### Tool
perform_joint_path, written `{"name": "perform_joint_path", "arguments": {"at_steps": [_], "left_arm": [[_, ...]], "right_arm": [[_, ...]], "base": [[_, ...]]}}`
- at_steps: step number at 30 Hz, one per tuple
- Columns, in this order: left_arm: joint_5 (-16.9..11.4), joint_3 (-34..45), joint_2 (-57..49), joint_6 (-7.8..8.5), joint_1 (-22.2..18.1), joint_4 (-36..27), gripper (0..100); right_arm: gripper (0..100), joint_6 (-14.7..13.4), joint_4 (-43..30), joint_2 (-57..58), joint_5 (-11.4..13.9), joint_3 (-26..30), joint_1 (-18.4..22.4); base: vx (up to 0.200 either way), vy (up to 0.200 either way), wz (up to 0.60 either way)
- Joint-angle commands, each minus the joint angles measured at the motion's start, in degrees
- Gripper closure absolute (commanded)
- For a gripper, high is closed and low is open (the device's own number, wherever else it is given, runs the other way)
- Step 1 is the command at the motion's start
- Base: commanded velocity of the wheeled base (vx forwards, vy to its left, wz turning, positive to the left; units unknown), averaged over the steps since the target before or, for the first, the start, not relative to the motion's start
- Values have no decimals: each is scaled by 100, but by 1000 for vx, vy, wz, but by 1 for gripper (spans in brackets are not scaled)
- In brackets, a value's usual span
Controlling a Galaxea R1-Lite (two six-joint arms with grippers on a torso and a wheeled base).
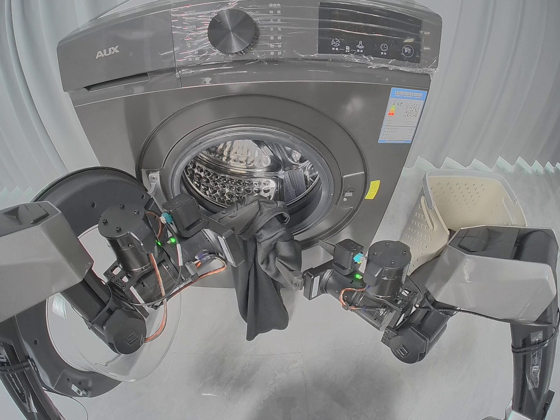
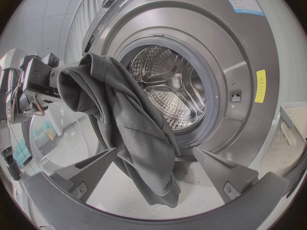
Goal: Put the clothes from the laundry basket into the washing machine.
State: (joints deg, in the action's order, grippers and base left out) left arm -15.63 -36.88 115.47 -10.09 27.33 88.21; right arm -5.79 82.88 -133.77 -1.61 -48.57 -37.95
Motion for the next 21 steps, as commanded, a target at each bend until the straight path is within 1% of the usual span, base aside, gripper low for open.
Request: {"name": "perform_joint_path", "arguments": {"at_steps": [1, 8, 9, 11, 15, 16, 21], "left_arm": [[-2, -4, -16, -1, 0, 3, 100], [-2, 5, -24, -1, 0, 3, 100], [-2, 5, -33, -1, 0, 3, 100], [-2, 23, -33, -1, 0, 3, 100], [-10, 40, -24, -1, 0, 3, 100], [-10, 31, -24, -1, 0, 3, 100], [-10, 23, -7, -1, 0, 3, 100]], "right_arm": [[0, 8, -27, -185, -6, -171, -20], [0, -1, 8, -457, -15, -549, 24], [0, -19, 8, -484, -24, -716, 24], [0, -19, 0, -519, -15, -856, 16], [0, -27, 8, -519, -15, -918, -20], [100, -19, 26, -519, -6, -926, -20], [100, -27, 52, -501, 3, -944, -55]], "base": [[0, 0, 0], [0, 0, 0], [0, 0, 0], [0, 0, 0], [0, 0, 0], [0, 0, 0], [0, 0, 0]]}}
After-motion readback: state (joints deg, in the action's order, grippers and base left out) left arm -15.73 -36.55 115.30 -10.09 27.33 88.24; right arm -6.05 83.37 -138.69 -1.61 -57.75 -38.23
